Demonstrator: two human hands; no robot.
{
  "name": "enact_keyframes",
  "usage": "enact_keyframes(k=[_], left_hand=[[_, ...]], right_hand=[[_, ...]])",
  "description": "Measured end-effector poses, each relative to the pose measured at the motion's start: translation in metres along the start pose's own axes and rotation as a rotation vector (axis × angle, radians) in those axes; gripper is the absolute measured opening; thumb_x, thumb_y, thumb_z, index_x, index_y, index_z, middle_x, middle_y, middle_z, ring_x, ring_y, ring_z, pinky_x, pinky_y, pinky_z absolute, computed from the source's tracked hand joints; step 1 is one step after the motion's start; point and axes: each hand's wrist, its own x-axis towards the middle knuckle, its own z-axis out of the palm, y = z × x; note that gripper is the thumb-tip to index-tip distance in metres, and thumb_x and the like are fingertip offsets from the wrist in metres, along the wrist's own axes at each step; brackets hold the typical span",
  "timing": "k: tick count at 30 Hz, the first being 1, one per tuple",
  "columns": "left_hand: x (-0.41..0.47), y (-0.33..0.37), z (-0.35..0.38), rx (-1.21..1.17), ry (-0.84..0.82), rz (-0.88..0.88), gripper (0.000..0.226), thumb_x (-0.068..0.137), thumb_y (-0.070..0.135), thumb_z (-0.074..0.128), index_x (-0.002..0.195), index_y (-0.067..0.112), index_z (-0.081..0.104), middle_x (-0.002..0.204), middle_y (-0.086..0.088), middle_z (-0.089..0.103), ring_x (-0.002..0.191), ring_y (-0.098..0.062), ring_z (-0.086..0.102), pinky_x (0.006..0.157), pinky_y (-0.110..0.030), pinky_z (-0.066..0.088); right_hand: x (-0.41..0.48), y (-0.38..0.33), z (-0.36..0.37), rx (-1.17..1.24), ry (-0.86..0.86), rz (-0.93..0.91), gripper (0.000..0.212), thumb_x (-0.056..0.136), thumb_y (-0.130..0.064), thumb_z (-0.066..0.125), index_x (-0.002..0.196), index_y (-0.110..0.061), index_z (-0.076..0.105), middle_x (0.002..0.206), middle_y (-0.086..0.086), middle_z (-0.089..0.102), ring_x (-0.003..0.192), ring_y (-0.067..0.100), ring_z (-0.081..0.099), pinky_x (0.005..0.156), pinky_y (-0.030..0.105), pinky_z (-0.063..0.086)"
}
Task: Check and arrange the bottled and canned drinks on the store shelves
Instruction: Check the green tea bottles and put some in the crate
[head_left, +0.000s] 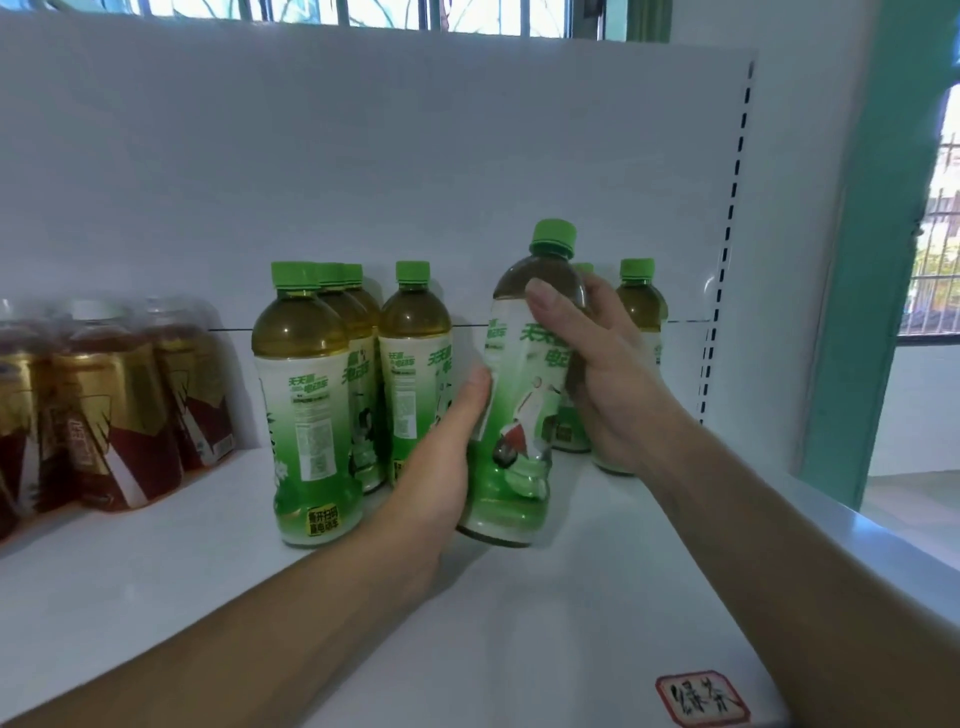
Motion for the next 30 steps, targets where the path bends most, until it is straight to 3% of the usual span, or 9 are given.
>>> enact_keyframes(k=[4,9,13,16,19,22,25,27,30], left_hand=[[-0.0016,0.0029,-0.0039,-0.045,-0.048,-0.158,0.052,0.09,0.059,0.051,0.104,0.016,0.075,0.089,-0.015,0.076,0.071,-0.028,0.072,0.064,-0.037,0.057],[0.0011,-0.0027,-0.002,0.011,-0.009,-0.05,0.042,0.093,0.06,0.049,0.116,0.032,0.071,0.105,0.003,0.077,0.095,-0.015,0.073,0.09,-0.041,0.055],[0.0018,-0.0014,0.002,0.086,-0.003,0.004,0.039,0.098,0.053,0.044,0.082,0.042,0.077,0.084,0.015,0.077,0.081,-0.005,0.074,0.082,-0.035,0.056],[0.0006,0.0013,-0.0001,-0.053,0.014,-0.043,0.04,0.097,0.052,0.047,0.108,0.024,0.073,0.089,-0.002,0.078,0.074,-0.019,0.075,0.067,-0.036,0.059],[0.0001,0.0061,-0.0007,-0.094,-0.009,-0.102,0.051,0.091,0.054,0.05,0.115,0.015,0.071,0.09,-0.012,0.076,0.071,-0.026,0.072,0.059,-0.036,0.058],[0.0023,0.0014,-0.0017,-0.001,-0.002,-0.037,0.048,0.097,0.059,0.041,0.119,0.027,0.07,0.102,-0.005,0.077,0.089,-0.023,0.074,0.077,-0.041,0.06],[0.003,-0.0017,-0.0029,0.044,0.059,0.002,0.043,0.097,0.061,0.04,0.118,0.037,0.069,0.105,0.004,0.077,0.099,-0.018,0.073,0.095,-0.049,0.055],[0.0023,0.0,-0.0037,0.02,0.08,-0.05,0.047,0.097,0.06,0.044,0.11,0.028,0.075,0.099,-0.005,0.077,0.091,-0.025,0.074,0.09,-0.05,0.057],[-0.0015,0.003,-0.0037,-0.066,-0.01,-0.226,0.056,0.098,0.056,0.042,0.103,0.01,0.074,0.087,-0.016,0.073,0.071,-0.03,0.071,0.063,-0.038,0.058]], right_hand=[[-0.0003,-0.0002,-0.0024,0.096,-0.088,0.137,0.062,0.081,-0.038,0.069,0.133,-0.006,0.057,0.112,0.011,0.069,0.104,0.027,0.067,0.097,0.046,0.055],[-0.0029,-0.002,-0.001,-0.026,0.001,-0.016,0.039,0.079,-0.031,0.081,0.11,-0.015,0.065,0.09,0.002,0.074,0.083,0.018,0.072,0.079,0.039,0.058],[-0.0015,0.0013,-0.0015,-0.064,-0.011,0.0,0.054,0.076,-0.035,0.081,0.122,-0.015,0.062,0.102,0.004,0.075,0.093,0.021,0.073,0.086,0.04,0.058],[-0.0028,0.002,0.0,0.014,-0.083,0.151,0.058,0.084,-0.038,0.07,0.133,-0.009,0.058,0.108,0.007,0.074,0.098,0.022,0.071,0.091,0.043,0.056],[-0.003,0.001,-0.003,-0.021,-0.074,0.106,0.056,0.083,-0.035,0.073,0.131,-0.009,0.06,0.109,0.008,0.074,0.097,0.022,0.07,0.09,0.043,0.057],[-0.0051,-0.0029,-0.0002,-0.042,-0.01,-0.032,0.062,0.074,-0.031,0.077,0.13,-0.011,0.06,0.112,0.004,0.073,0.096,0.018,0.072,0.081,0.033,0.058],[-0.0032,0.0,0.0018,-0.098,0.046,-0.106,0.063,0.072,-0.029,0.086,0.127,-0.018,0.058,0.121,0.003,0.07,0.104,0.019,0.072,0.086,0.034,0.058],[-0.0014,0.0016,0.0019,-0.089,0.016,-0.033,0.065,0.074,-0.034,0.081,0.131,-0.019,0.054,0.116,0.002,0.071,0.101,0.018,0.072,0.087,0.036,0.058],[-0.0028,-0.0009,0.002,-0.012,-0.086,0.125,0.067,0.077,-0.044,0.069,0.135,-0.014,0.053,0.116,0.007,0.073,0.106,0.024,0.071,0.094,0.046,0.056]])
